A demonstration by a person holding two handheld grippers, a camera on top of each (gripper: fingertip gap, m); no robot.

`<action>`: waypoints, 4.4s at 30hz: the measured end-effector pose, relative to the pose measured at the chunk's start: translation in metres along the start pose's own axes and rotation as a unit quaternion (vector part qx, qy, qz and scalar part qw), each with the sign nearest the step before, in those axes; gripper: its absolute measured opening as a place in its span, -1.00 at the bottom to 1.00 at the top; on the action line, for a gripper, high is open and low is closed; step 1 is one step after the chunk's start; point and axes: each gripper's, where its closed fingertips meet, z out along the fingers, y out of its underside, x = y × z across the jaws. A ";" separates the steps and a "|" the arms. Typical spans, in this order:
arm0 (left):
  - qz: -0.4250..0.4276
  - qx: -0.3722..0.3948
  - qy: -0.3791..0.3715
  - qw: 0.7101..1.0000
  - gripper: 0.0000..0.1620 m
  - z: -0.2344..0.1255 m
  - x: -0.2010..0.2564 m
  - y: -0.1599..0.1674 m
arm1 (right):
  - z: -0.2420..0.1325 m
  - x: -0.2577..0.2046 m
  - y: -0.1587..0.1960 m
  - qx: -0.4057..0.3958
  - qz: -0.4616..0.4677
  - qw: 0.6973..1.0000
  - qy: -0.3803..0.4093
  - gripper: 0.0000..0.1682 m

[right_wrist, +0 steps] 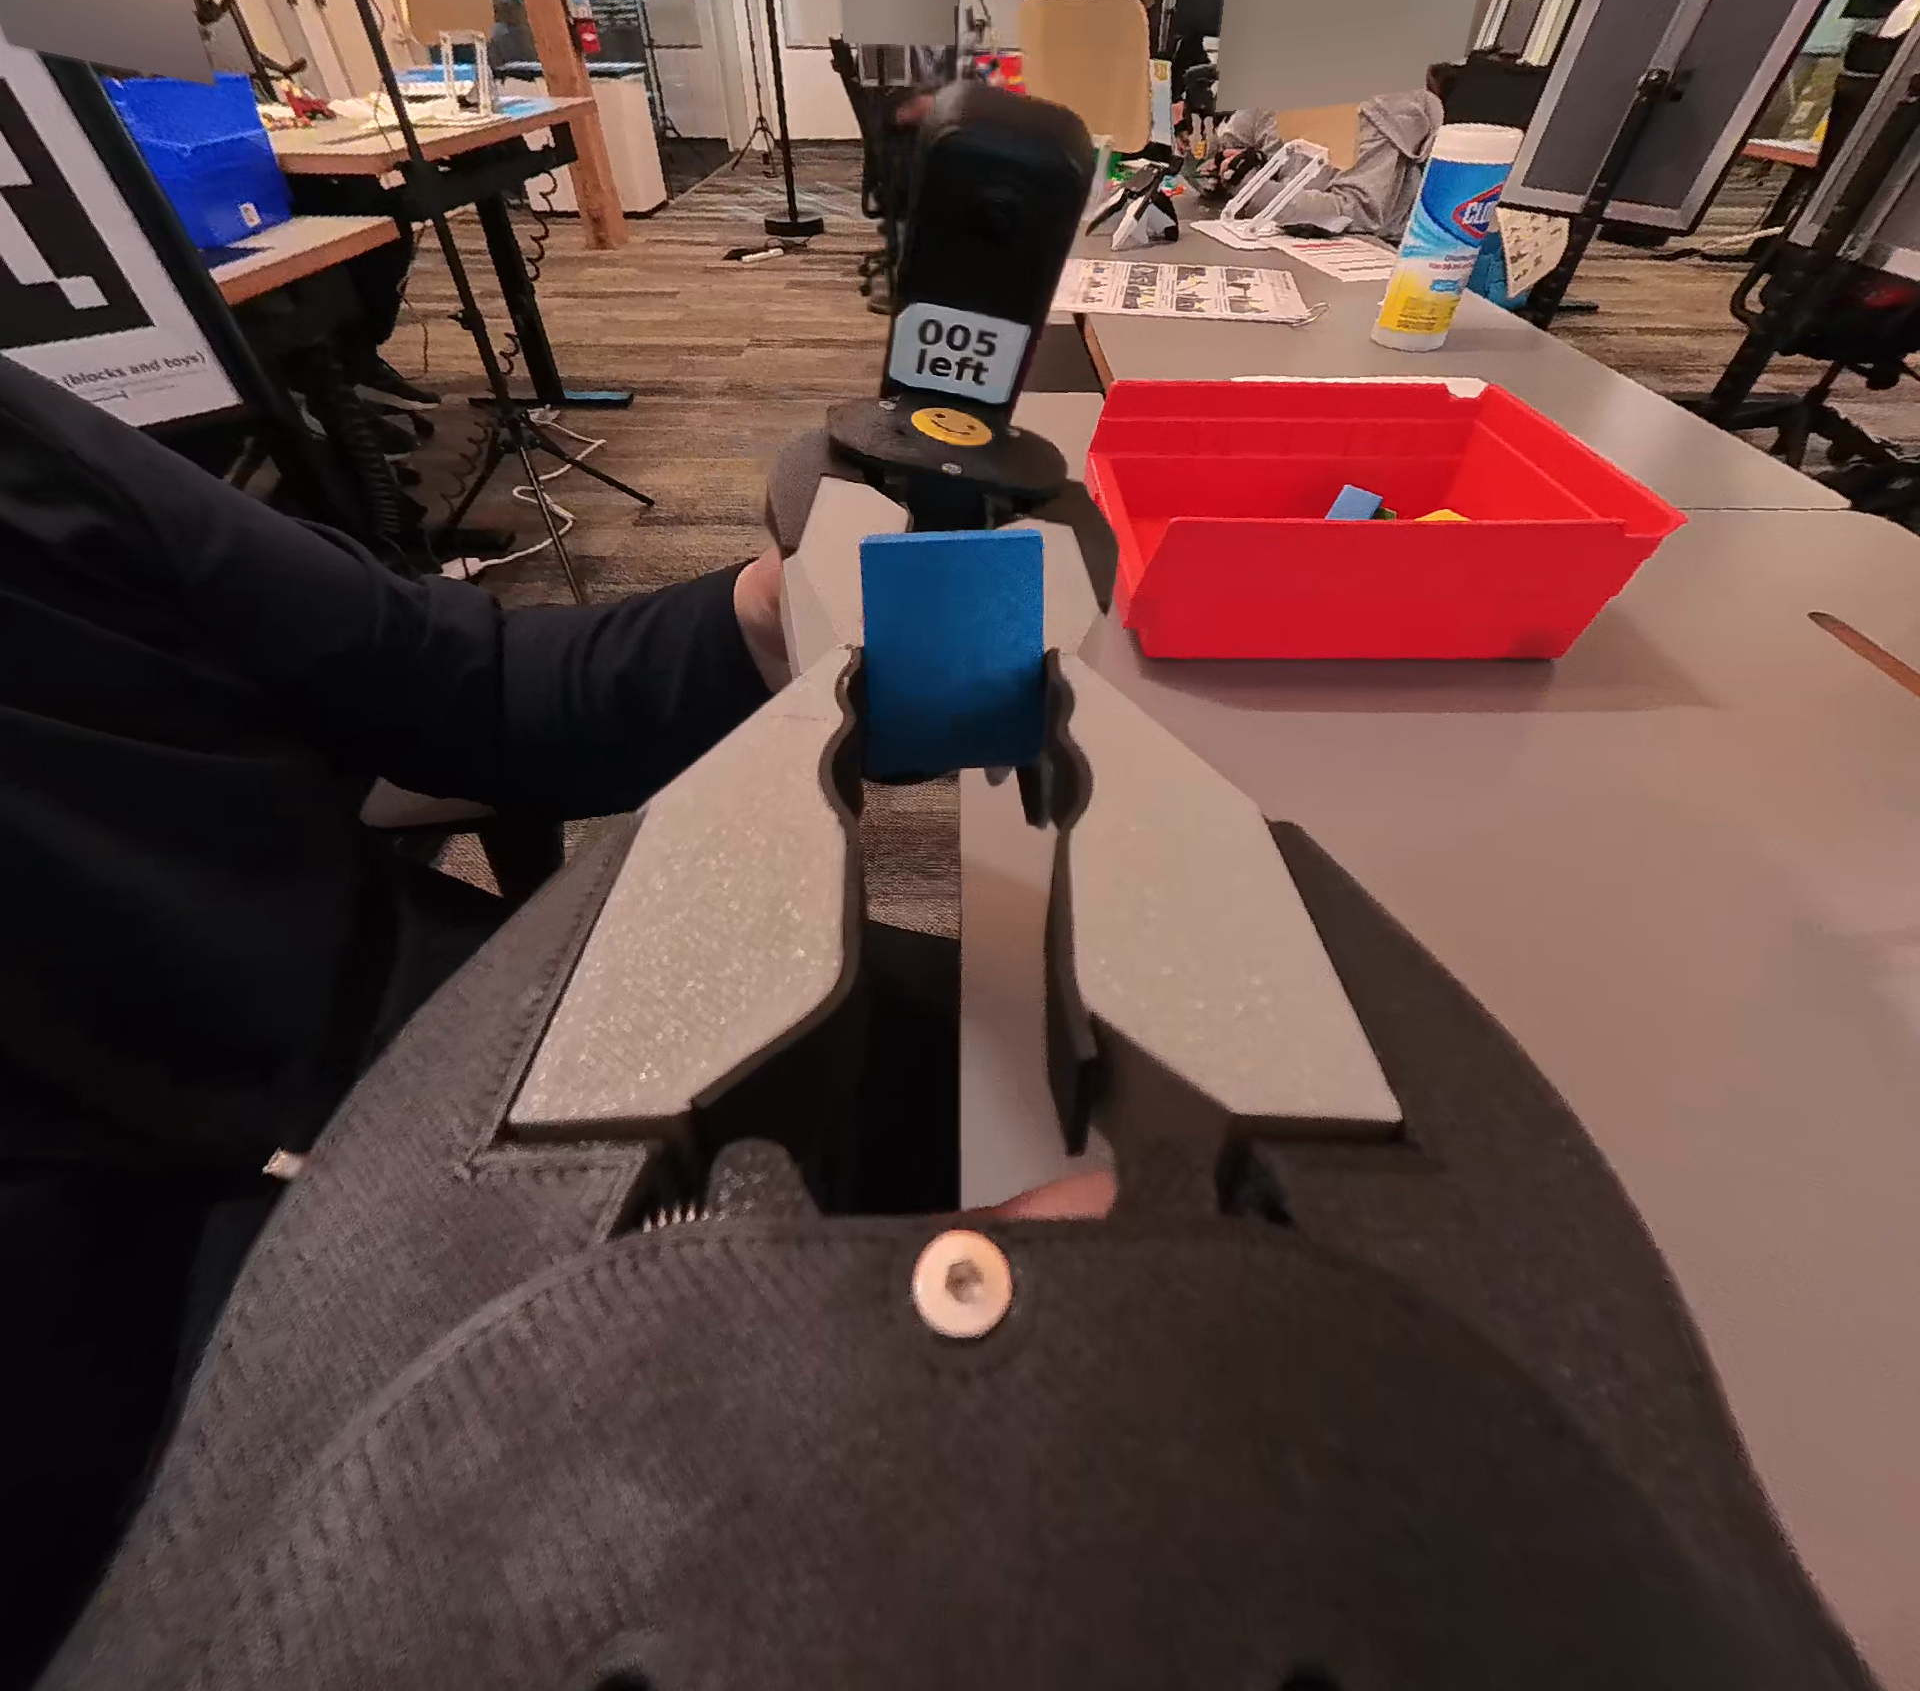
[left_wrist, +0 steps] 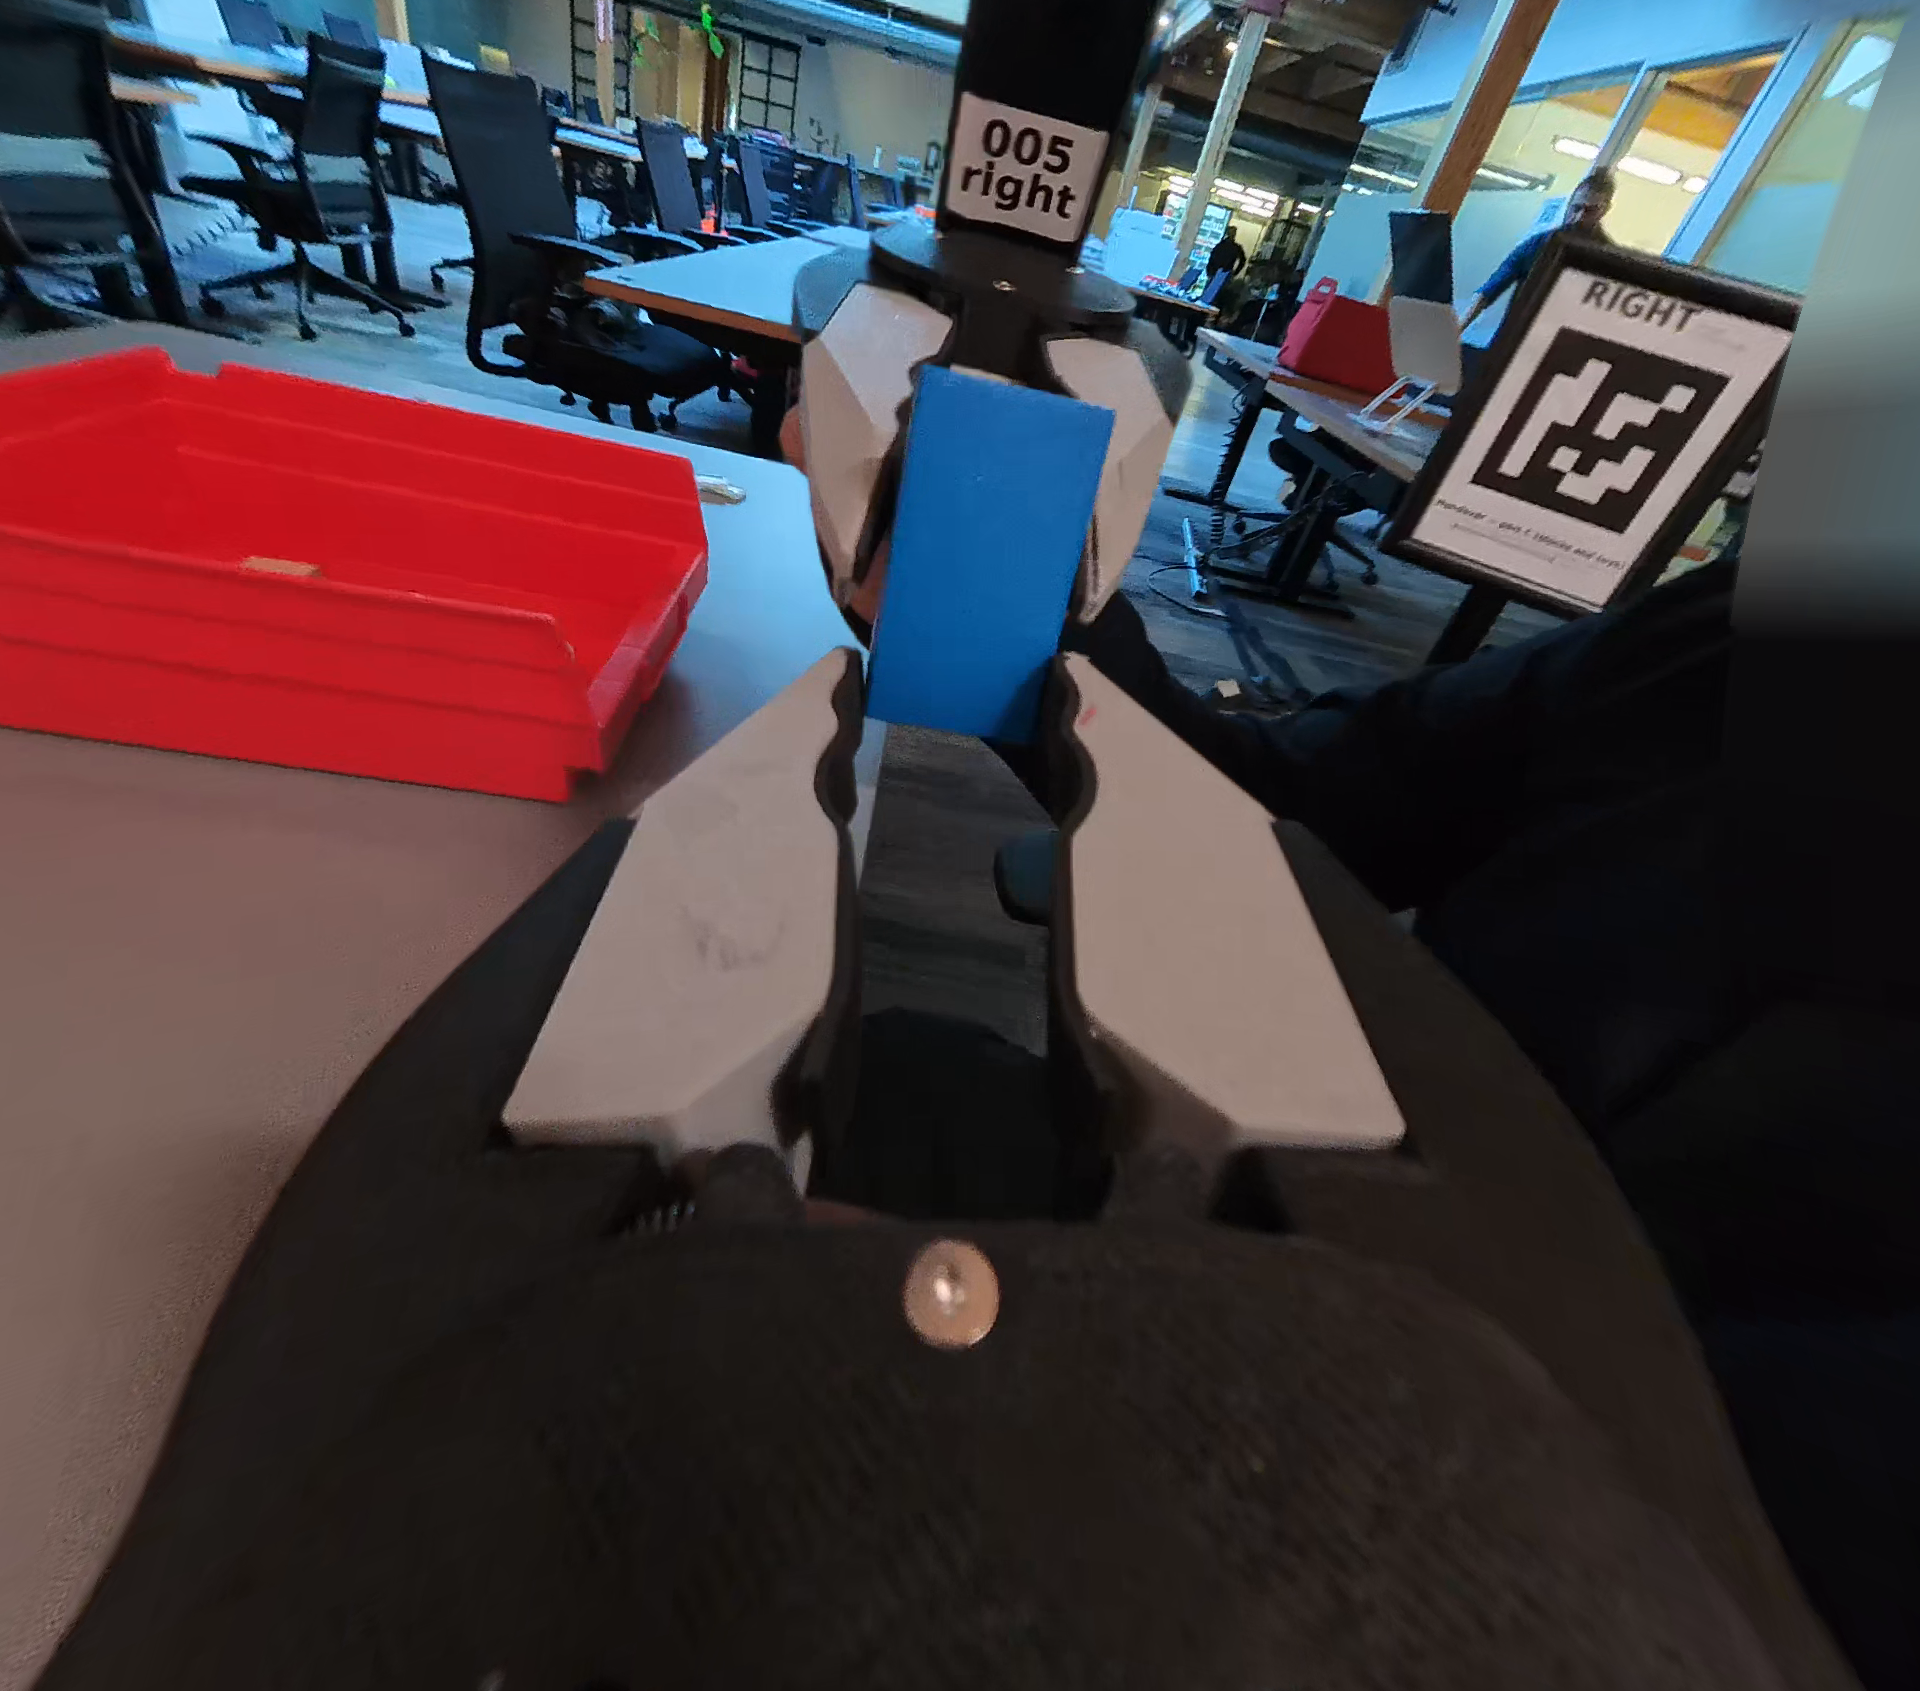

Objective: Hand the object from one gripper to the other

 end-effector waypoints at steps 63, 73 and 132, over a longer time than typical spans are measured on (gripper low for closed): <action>-0.297 -0.177 -0.664 0.663 -0.39 -0.431 -0.309 0.071 | -0.107 0.139 0.118 -0.263 0.125 0.900 0.324 -0.57; -0.297 -0.163 -0.757 0.558 -0.26 -0.450 -0.341 0.107 | -0.114 0.143 0.111 -0.248 0.103 0.907 0.324 -0.57; 0.084 0.060 0.021 0.994 -0.63 -0.001 0.027 -0.024 | -0.016 -0.027 -0.015 0.019 0.026 0.999 -0.014 -0.54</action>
